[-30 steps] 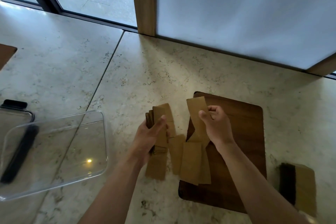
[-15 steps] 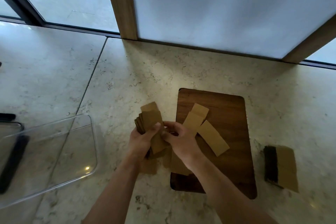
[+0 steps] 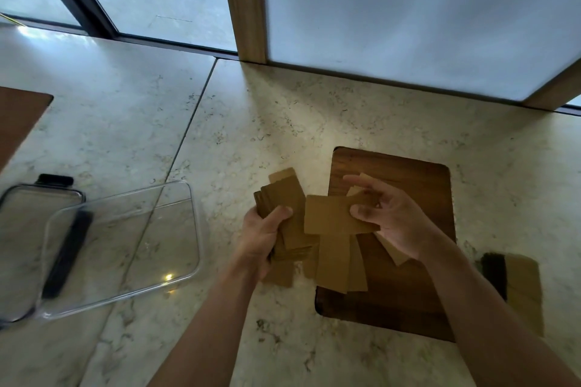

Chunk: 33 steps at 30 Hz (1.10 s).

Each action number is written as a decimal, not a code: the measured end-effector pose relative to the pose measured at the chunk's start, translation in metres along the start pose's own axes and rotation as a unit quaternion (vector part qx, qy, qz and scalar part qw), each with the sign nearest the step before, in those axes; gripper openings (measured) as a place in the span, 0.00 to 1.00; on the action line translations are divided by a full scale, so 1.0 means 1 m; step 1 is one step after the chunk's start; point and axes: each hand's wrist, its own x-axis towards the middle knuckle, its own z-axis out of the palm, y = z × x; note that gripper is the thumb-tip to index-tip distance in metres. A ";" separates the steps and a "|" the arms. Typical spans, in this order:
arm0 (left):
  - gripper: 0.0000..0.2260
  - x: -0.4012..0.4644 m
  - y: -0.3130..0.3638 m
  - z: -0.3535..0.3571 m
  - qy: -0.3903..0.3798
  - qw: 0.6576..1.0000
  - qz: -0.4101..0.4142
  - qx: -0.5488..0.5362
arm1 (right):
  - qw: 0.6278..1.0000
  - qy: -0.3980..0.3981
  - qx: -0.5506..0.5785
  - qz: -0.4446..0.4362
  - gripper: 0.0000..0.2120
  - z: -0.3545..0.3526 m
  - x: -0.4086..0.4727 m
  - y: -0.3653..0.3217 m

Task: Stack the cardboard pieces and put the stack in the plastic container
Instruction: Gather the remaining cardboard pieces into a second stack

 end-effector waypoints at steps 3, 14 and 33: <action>0.19 0.000 -0.001 -0.001 -0.006 1.000 0.007 0.012 | 0.995 0.008 -0.095 -0.015 0.29 -0.005 -0.002 -0.009; 0.22 -0.003 0.005 0.003 -0.108 0.990 -0.034 0.079 | 0.988 0.111 -0.032 -0.103 0.35 0.025 0.018 -0.014; 0.26 0.020 -0.020 0.010 -0.098 0.953 -0.030 -0.286 | 0.969 0.209 -0.091 -0.092 0.22 0.120 0.020 0.062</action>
